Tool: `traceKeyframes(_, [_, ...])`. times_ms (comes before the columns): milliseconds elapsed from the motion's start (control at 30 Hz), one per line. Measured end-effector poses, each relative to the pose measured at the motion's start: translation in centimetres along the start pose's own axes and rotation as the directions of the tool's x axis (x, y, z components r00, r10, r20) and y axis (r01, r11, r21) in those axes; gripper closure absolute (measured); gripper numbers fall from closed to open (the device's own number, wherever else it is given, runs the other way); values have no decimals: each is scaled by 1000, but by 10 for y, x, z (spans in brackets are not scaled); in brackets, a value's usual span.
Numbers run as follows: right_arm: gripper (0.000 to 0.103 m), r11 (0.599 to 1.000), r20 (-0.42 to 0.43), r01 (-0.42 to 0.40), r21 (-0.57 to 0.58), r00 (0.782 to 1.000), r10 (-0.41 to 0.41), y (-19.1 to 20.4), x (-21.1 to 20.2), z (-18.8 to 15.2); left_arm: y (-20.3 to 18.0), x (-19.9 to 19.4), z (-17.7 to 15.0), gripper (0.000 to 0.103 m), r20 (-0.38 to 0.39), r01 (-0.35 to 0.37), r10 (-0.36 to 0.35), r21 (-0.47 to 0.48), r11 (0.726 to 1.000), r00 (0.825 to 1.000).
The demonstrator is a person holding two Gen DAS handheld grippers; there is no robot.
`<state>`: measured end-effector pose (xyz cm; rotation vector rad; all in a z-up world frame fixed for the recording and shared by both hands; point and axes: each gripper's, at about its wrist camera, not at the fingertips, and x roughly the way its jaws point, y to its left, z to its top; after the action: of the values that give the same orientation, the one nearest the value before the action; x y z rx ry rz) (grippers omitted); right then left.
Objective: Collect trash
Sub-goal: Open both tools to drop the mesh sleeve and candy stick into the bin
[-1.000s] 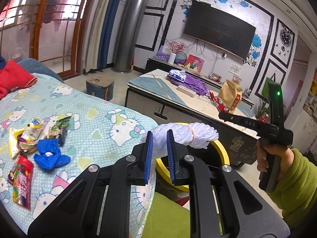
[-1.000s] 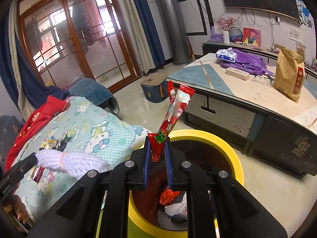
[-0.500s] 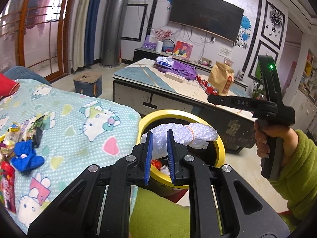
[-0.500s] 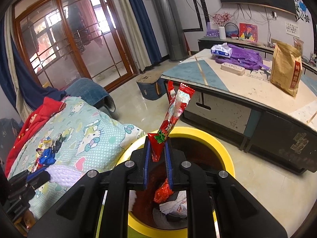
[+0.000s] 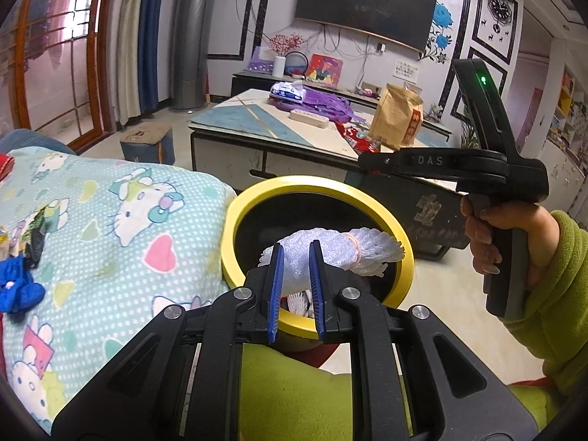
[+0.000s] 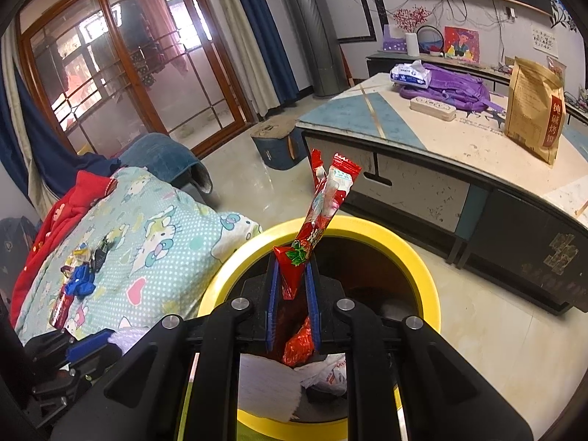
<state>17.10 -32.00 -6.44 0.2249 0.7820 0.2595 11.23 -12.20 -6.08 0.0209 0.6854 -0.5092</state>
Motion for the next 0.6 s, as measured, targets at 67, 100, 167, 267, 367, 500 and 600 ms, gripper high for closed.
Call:
traceKeyframes(67, [89, 1000, -10, -4, 1, 1000, 4, -1, 3, -1, 0, 4, 0, 94, -8, -1, 1, 3, 1000, 1000])
traceKeyframes(100, [89, 1000, -20, -6, 5, 1000, 6, -2, 5, -2, -1, 6, -1, 94, -13, 1, -1, 3, 1000, 1000])
traceKeyframes(167, [89, 1000, -32, -7, 10, 999, 7, -4, 8, -4, -1, 10, -2, 94, -23, 2, -2, 2, 1000, 1000])
traceKeyframes(267, [89, 1000, -49, -5, 16, 999, 6, -6, 13, -7, -2, 16, -2, 94, -32, 5, -4, 9, 1000, 999])
traceKeyframes(367, [89, 1000, -59, -8, 18, 998, 9, -7, 16, -9, -4, 22, -2, 94, -42, 7, -6, 15, 1000, 999])
traceKeyframes(500, [89, 1000, -71, -9, 20, 997, 10, -9, 19, -11, -6, 27, -4, 93, -57, 12, -10, 22, 1000, 998])
traceKeyframes(600, [88, 1000, -82, -7, 25, 997, 9, -11, 22, -13, -7, 30, -5, 93, -66, 15, -13, 30, 999, 998])
